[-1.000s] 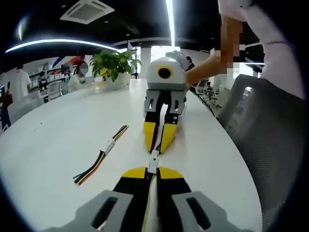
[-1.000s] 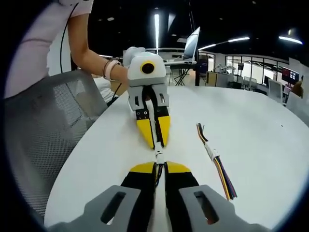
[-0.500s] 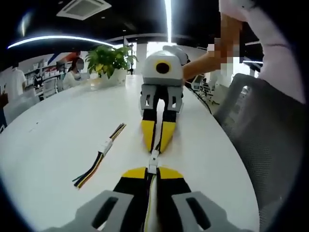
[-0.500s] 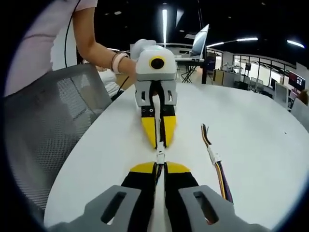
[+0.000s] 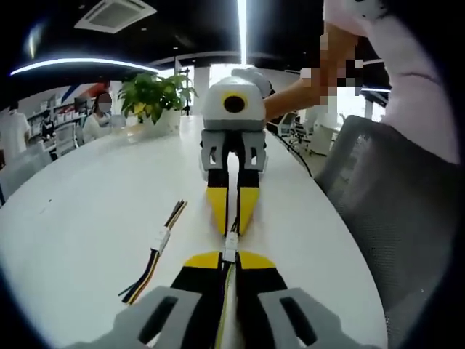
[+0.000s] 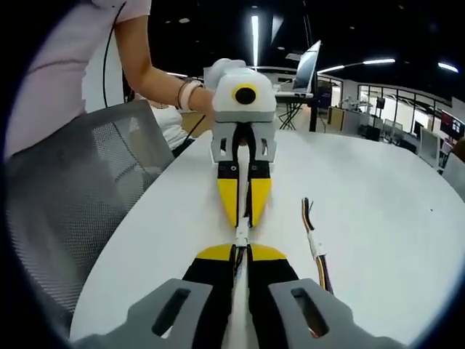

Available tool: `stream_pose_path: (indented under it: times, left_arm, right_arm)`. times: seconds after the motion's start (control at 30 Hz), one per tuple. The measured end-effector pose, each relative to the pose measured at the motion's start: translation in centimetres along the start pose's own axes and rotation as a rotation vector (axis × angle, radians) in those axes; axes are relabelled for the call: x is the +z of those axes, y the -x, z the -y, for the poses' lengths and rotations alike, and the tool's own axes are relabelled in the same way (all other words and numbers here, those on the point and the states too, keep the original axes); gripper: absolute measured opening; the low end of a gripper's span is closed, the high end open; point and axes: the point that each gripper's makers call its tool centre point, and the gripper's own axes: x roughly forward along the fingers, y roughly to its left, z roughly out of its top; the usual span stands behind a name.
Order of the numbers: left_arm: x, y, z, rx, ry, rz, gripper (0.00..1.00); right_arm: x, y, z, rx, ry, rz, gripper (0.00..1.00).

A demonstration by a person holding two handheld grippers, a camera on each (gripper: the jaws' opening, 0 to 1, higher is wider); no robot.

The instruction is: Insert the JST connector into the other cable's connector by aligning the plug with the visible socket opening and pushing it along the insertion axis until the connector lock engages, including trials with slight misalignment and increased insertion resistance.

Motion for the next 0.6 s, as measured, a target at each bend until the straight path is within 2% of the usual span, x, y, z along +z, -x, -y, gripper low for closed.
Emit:
stream_pose_path:
  times: [0.13, 0.3, 0.4, 0.47, 0.53, 0.6]
  left_arm:
    - [0.6, 0.3, -0.2, 0.002, 0.021, 0.027, 0.00]
    - [2.0, 0.5, 0.0, -0.020, 0.064, 0.099, 0.00]
    - [2.7, 0.4, 0.2, -0.027, 0.074, 0.134, 0.00]
    - [4.3, 0.4, 0.0, -0.027, 0.106, 0.215, 0.00]
    - [5.5, 0.3, -0.4, -0.013, 0.113, 0.262, 0.00]
    - [5.5, 0.0, -0.6, -0.015, 0.106, 0.253, 0.00]
  right_arm:
    - [0.5, 0.4, 0.2, -0.002, -0.028, 0.027, 0.03]
    - [1.4, 1.0, 0.0, 0.011, -0.088, 0.085, 0.03]
    - [1.3, 1.3, 0.0, 0.012, -0.094, 0.083, 0.03]
    - [1.3, 1.4, 0.0, 0.014, -0.107, 0.087, 0.03]
    - [1.8, 1.4, -0.1, 0.025, -0.129, 0.118, 0.03]
    - [1.8, 1.3, 0.2, 0.012, -0.122, 0.115, 0.03]
